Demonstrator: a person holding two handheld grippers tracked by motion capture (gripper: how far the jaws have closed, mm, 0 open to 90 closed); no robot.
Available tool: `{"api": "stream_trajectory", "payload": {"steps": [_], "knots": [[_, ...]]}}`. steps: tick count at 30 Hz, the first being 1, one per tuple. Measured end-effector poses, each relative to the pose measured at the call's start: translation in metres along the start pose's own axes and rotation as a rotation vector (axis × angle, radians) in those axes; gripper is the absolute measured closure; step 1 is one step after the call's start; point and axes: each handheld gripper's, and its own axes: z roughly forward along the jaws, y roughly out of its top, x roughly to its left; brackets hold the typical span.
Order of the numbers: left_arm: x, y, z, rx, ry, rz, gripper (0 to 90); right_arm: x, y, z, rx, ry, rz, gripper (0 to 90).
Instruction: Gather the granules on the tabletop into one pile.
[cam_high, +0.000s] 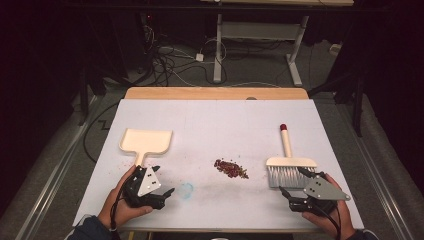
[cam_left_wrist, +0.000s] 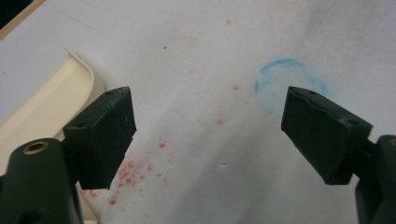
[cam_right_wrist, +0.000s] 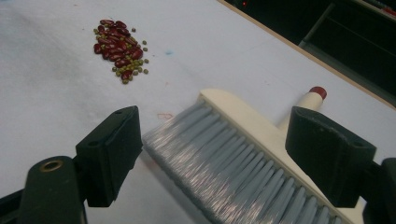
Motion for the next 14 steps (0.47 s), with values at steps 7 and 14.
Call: {"api": "stream_trajectory", "payload": {"steps": [7, 14], "knots": [[0.0007, 0.002, 0.0018, 0.006, -0.002, 0.005, 16.9, -0.0023, -0.0011, -0.0014, 0.0, 0.001, 0.002, 19.5], [0.0018, 0.0017, 0.0028, 0.009, -0.003, 0.003, 17.0, -0.0029, 0.0003, -0.0025, -0.003, -0.01, -0.011, 19.5]]}}
